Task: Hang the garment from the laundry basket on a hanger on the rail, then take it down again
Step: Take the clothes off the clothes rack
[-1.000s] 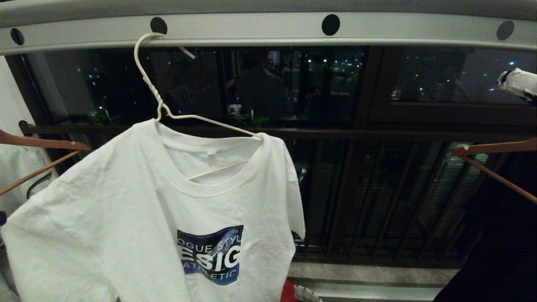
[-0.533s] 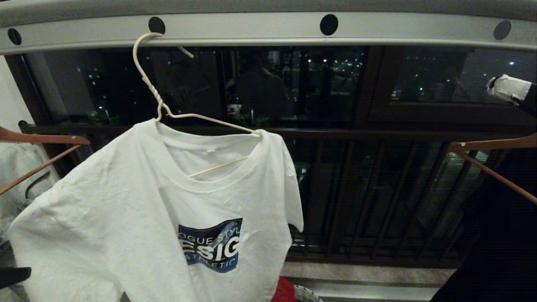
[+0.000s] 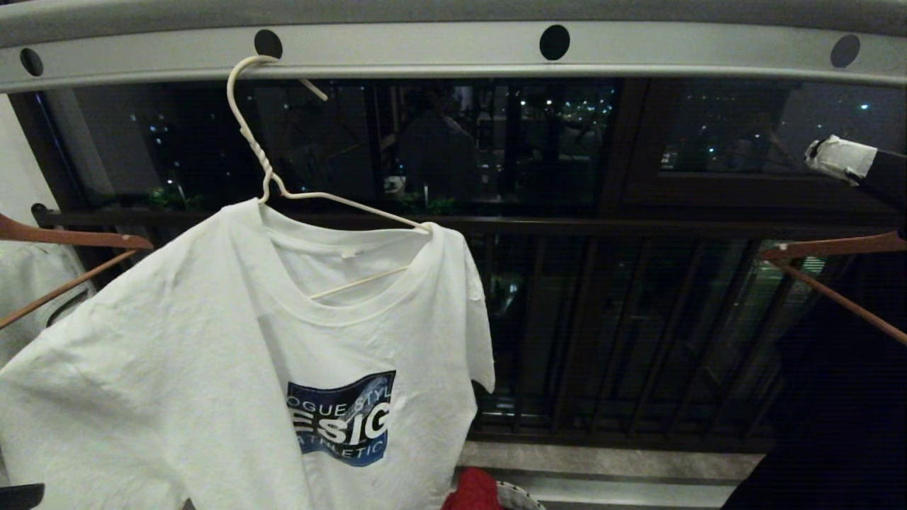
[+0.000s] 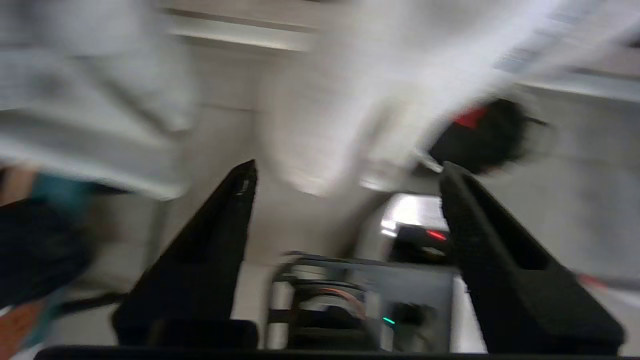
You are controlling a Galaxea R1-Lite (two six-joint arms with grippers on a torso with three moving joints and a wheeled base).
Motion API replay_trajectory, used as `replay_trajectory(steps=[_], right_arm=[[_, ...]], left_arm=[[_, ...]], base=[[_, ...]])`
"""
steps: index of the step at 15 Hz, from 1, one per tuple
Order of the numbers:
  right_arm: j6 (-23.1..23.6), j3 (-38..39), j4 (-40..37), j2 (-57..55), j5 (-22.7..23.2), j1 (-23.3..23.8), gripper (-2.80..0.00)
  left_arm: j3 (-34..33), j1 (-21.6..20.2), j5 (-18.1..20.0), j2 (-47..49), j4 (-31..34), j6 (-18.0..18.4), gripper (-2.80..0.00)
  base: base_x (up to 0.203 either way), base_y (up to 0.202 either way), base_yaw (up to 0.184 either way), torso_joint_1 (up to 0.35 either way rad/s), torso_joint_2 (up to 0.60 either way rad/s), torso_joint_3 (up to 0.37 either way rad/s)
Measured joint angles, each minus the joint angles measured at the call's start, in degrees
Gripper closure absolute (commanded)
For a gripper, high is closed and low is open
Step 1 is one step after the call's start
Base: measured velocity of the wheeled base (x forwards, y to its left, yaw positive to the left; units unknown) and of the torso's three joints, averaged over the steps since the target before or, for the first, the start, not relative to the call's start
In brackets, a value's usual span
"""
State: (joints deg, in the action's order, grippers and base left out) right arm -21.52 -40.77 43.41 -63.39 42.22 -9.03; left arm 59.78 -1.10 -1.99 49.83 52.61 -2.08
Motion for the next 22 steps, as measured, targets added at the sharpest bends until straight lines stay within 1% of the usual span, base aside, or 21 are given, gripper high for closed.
replay_trajectory(steps=[1,2,3,4,5,7,8,9,10,11,14,15,16,19,22], right_arm=[[0.0,0.0,0.0,0.0,0.0,0.0,0.0],[0.0,0.1,0.0,-0.1,0.0,0.0,0.0],[0.0,0.1,0.0,-0.1,0.0,0.0,0.0],[0.1,0.1,0.0,-0.1,0.0,0.0,0.0],[0.1,0.2,0.0,-0.1,0.0,0.0,0.0],[0.1,0.2,0.0,-0.1,0.0,0.0,0.0],[0.1,0.3,0.0,-0.1,0.0,0.0,0.0],[0.1,0.3,0.0,-0.1,0.0,0.0,0.0],[0.1,0.3,0.0,-0.1,-0.1,0.0,0.0],[0.1,0.3,0.0,-0.1,-0.1,0.0,0.0],[0.1,0.3,0.0,-0.1,-0.1,0.0,0.0],[0.1,0.2,0.0,-0.1,-0.1,0.0,0.0],[0.1,0.2,0.0,-0.1,-0.1,0.0,0.0],[0.1,0.1,0.1,-0.1,-0.1,0.0,0.0],[0.1,0.1,0.1,-0.1,-0.2,0.0,0.0]], left_arm=[[-0.1,0.0,-2.7,-0.1,-0.4,0.1,-2.8],[-0.1,0.0,-3.9,0.0,-0.5,0.7,-2.8],[-0.4,0.0,-4.0,0.1,-0.8,2.0,-2.8],[-1.4,0.0,-4.0,0.3,-1.9,4.2,-2.8],[-2.9,0.1,-3.6,0.8,-4.7,5.7,-2.8],[-6.9,0.4,-0.8,2.2,-13.0,7.9,-2.8],[-8.8,0.6,2.0,3.0,-17.1,8.7,-2.8],[-9.9,0.7,5.6,3.7,-20.3,9.0,-2.8],[-10.6,0.8,8.9,4.5,-21.8,9.1,-2.8],[-11.3,0.8,10.9,5.4,-22.8,9.1,0.0],[-13.8,0.9,11.9,7.4,-28.7,9.1,0.0],[-14.2,0.9,11.9,7.3,-29.0,9.1,0.0],[-14.4,0.9,11.8,6.8,-28.5,9.1,0.0],[-15.1,0.9,11.9,4.9,-23.9,9.2,0.0],[-16.4,0.9,11.9,3.3,-23.8,9.1,0.0]], base=[[0.0,0.0,0.0,0.0,0.0,0.0],[0.0,0.0,0.0,0.0,0.0,0.0],[0.0,0.0,0.0,0.0,0.0,0.0],[0.0,0.0,0.0,0.0,0.0,0.0],[0.0,0.0,0.0,0.0,0.0,0.0],[0.0,0.0,0.0,0.0,0.0,0.0],[0.0,0.0,0.0,0.0,0.0,0.0],[0.0,0.0,0.0,0.0,0.0,0.0],[0.0,0.0,0.0,0.0,0.0,0.0],[0.0,0.0,0.0,0.0,0.0,0.0],[0.0,0.0,0.0,0.0,0.0,0.0],[0.0,0.0,0.0,0.0,0.0,0.0],[0.0,0.0,0.0,0.0,0.0,0.0],[0.0,0.0,0.0,0.0,0.0,0.0],[0.0,0.0,0.0,0.0,0.0,0.0]])
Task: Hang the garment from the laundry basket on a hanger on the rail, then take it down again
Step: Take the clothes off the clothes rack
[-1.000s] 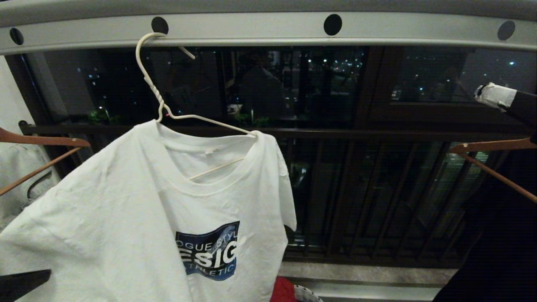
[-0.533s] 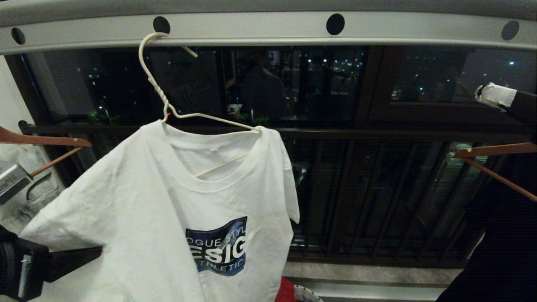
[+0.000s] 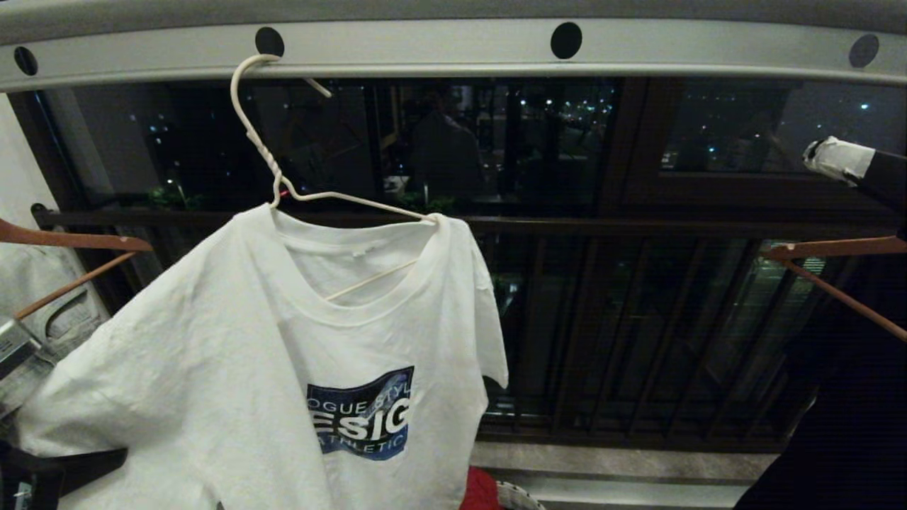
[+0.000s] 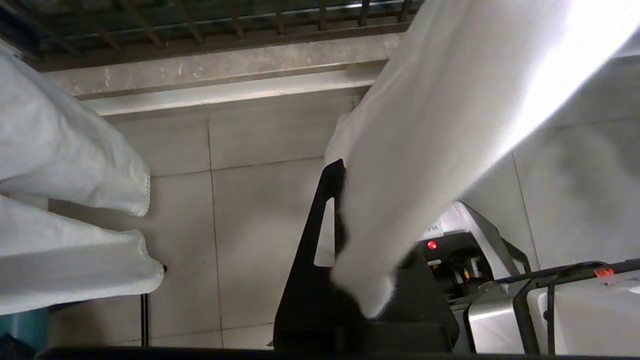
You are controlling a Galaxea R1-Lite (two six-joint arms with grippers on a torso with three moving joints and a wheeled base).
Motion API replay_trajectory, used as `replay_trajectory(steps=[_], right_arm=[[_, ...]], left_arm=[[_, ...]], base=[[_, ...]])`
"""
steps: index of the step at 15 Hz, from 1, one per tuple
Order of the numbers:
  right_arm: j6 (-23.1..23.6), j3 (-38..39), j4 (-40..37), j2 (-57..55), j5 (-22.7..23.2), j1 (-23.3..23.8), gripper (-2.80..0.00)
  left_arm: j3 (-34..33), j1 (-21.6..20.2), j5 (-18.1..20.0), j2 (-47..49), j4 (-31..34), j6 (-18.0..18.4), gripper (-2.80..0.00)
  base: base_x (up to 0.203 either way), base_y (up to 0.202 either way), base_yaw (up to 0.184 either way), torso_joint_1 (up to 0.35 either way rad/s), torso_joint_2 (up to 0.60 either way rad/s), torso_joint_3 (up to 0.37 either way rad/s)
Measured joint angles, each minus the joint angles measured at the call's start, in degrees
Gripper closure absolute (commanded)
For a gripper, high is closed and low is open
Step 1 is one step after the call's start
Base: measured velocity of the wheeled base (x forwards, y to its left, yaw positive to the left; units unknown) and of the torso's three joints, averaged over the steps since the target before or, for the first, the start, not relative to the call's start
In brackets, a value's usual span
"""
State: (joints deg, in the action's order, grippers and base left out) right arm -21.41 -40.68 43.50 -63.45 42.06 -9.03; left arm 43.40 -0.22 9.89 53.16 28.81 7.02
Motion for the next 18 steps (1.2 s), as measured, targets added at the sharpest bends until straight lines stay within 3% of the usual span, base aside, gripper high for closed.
replay_trajectory(steps=[5,9,13,18], right_arm=[[0.0,0.0,0.0,0.0,0.0,0.0,0.0],[0.0,0.0,0.0,0.0,0.0,0.0,0.0],[0.0,-0.1,0.0,0.0,0.0,0.0,0.0],[0.0,0.0,0.0,0.2,0.0,0.0,0.0]], left_arm=[[-2.1,-0.2,-0.5,-3.8,0.5,-2.0,0.0],[-4.9,-0.5,-1.1,-7.7,4.9,-4.6,0.0],[-8.5,-0.5,-6.3,-9.3,5.3,-4.7,0.0],[-12.0,-0.5,-9.3,-9.1,5.4,-4.7,0.0]], base=[[0.0,0.0,0.0,0.0,0.0,0.0],[0.0,0.0,0.0,0.0,0.0,0.0],[0.0,0.0,0.0,0.0,0.0,0.0],[0.0,0.0,0.0,0.0,0.0,0.0]])
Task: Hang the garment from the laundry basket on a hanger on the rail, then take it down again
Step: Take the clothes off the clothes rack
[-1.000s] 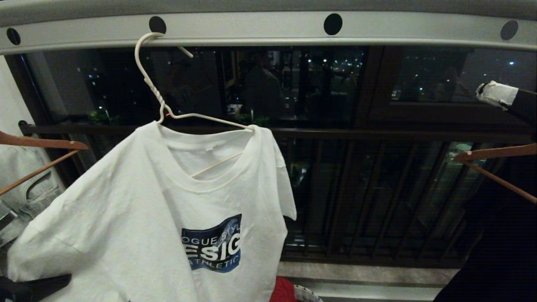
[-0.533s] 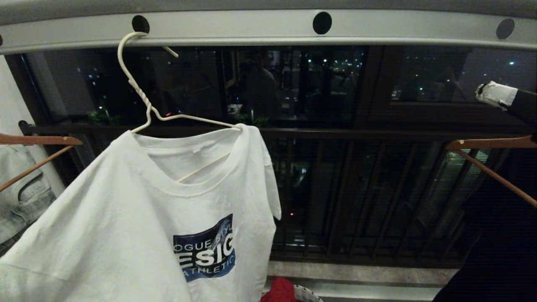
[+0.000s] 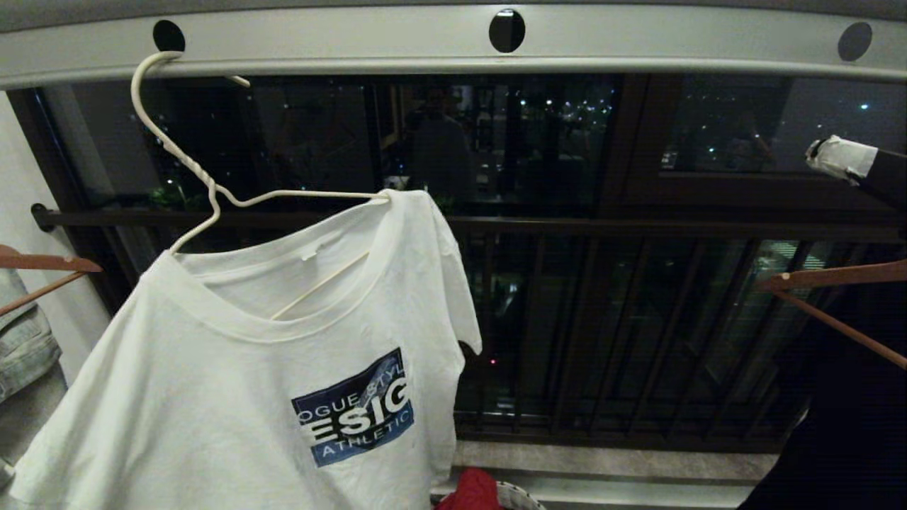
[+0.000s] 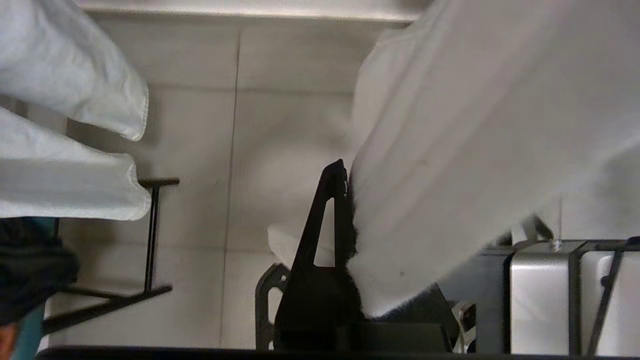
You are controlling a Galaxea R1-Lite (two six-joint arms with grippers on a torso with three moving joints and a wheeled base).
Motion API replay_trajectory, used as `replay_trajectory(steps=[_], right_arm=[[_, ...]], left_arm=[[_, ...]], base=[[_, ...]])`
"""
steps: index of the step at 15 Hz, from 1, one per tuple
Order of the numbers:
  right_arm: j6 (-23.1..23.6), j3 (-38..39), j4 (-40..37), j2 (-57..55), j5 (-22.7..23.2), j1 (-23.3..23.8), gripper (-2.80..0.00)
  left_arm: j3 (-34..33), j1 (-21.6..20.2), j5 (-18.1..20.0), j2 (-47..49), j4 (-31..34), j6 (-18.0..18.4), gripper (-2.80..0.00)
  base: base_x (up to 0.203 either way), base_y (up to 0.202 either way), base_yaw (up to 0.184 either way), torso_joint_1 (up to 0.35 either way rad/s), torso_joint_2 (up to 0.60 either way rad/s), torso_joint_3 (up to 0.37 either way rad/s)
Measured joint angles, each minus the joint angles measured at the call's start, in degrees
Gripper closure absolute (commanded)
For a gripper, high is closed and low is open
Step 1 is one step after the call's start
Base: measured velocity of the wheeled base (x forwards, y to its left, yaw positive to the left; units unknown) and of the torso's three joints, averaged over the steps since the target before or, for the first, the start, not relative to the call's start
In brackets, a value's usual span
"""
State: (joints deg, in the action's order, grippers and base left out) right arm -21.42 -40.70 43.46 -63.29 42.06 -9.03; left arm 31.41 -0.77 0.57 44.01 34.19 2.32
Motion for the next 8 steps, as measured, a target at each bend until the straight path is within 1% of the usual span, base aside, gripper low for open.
replay_trajectory(steps=[8], right_arm=[[0.0,0.1,0.0,0.2,0.2,0.0,0.0]], left_arm=[[0.7,0.0,0.0,-0.7,-0.1,0.1,0.0]], base=[[0.0,0.0,0.0,0.0,0.0,0.0]])
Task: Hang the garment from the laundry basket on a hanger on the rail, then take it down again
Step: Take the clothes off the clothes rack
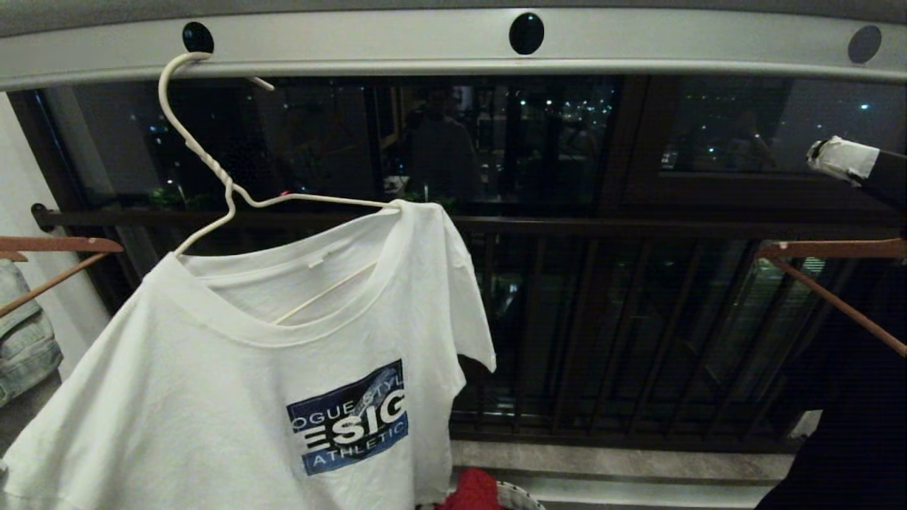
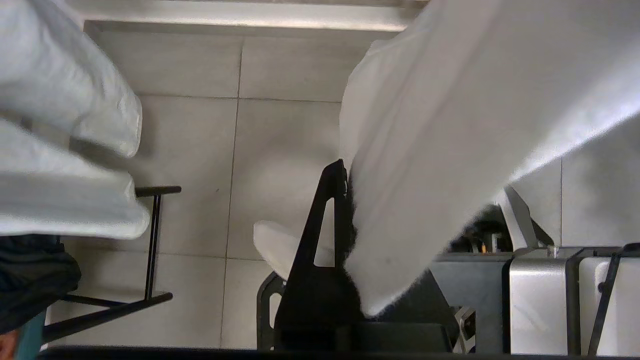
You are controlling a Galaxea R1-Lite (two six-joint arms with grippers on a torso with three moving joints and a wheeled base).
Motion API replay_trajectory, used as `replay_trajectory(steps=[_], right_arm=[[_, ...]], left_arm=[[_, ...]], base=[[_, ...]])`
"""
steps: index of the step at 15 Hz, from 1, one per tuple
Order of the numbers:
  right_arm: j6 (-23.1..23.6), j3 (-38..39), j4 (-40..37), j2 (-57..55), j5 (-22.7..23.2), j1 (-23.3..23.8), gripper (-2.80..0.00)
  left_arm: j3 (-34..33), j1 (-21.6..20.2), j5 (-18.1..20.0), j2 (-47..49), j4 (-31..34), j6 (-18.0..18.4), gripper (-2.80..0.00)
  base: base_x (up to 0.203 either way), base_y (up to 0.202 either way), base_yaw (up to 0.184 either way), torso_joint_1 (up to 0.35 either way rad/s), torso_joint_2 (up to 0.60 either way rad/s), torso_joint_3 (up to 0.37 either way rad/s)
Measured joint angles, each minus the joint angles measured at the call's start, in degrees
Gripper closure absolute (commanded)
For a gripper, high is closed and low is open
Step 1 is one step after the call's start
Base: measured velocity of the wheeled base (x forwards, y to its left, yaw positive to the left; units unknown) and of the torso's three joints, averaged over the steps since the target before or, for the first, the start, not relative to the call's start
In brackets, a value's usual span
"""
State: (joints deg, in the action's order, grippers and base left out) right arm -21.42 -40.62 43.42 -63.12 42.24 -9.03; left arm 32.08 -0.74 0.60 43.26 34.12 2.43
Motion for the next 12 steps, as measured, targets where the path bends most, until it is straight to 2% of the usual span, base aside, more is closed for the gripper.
replay_trajectory(steps=[8,12], right_arm=[[0.0,0.0,0.0,-0.1,0.1,-0.2,0.0],[0.0,0.0,0.0,0.0,0.1,-0.1,0.0]], left_arm=[[-5.1,0.0,-0.3,-1.9,0.1,-0.1,0.0],[-6.9,0.0,-1.6,-2.5,1.2,0.0,0.0]], base=[[0.0,0.0,0.0,0.0,0.0,0.0],[0.0,0.0,0.0,0.0,0.0,0.0]])
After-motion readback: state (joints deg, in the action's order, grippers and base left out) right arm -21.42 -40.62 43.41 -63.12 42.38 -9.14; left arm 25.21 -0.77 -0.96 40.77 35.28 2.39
